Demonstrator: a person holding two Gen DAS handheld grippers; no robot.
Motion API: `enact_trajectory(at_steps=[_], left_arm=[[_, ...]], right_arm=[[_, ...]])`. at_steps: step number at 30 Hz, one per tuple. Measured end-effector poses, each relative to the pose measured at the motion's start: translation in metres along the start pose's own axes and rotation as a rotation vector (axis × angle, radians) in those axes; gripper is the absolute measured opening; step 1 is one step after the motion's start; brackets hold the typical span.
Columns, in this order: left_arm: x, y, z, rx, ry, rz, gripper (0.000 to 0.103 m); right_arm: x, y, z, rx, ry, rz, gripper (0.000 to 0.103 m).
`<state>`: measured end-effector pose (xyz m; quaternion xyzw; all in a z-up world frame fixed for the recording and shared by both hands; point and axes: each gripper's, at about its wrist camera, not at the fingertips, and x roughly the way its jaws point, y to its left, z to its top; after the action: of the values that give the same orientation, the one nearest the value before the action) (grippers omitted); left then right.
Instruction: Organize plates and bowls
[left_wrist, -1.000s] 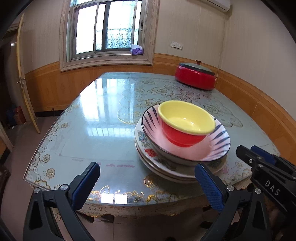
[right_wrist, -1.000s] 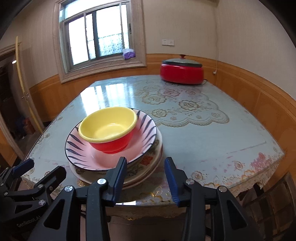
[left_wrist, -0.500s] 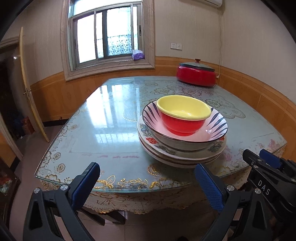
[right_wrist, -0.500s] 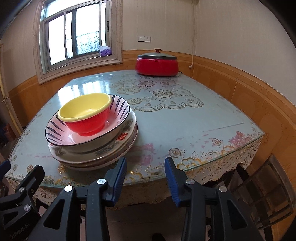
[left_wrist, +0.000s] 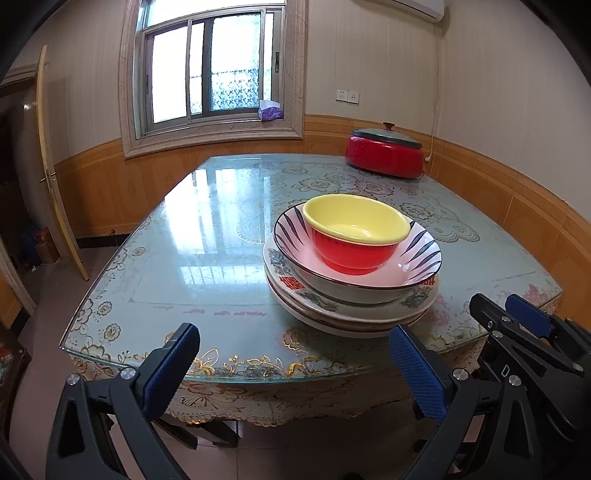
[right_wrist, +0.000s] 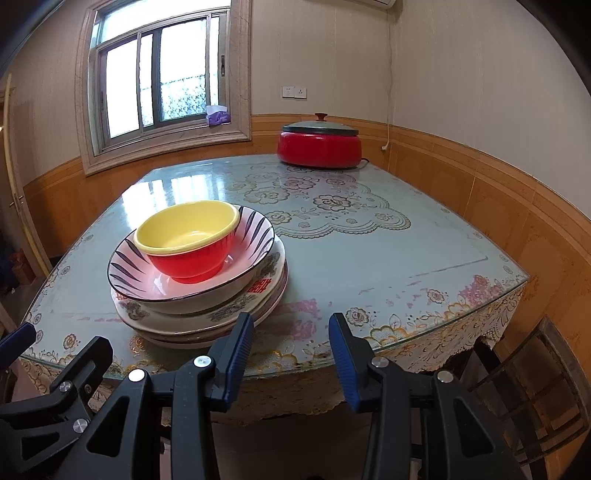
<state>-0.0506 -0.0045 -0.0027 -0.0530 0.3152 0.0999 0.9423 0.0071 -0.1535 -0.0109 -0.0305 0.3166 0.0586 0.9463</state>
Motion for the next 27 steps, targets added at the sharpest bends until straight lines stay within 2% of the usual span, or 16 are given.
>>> enact_trajectory(at_steps=[27], left_arm=[[0.011,0.001,0.005,-0.013,0.022,0.006,0.103]], right_arm=[[0.012,0.002,0.008,-0.009,0.013,0.028,0.043]])
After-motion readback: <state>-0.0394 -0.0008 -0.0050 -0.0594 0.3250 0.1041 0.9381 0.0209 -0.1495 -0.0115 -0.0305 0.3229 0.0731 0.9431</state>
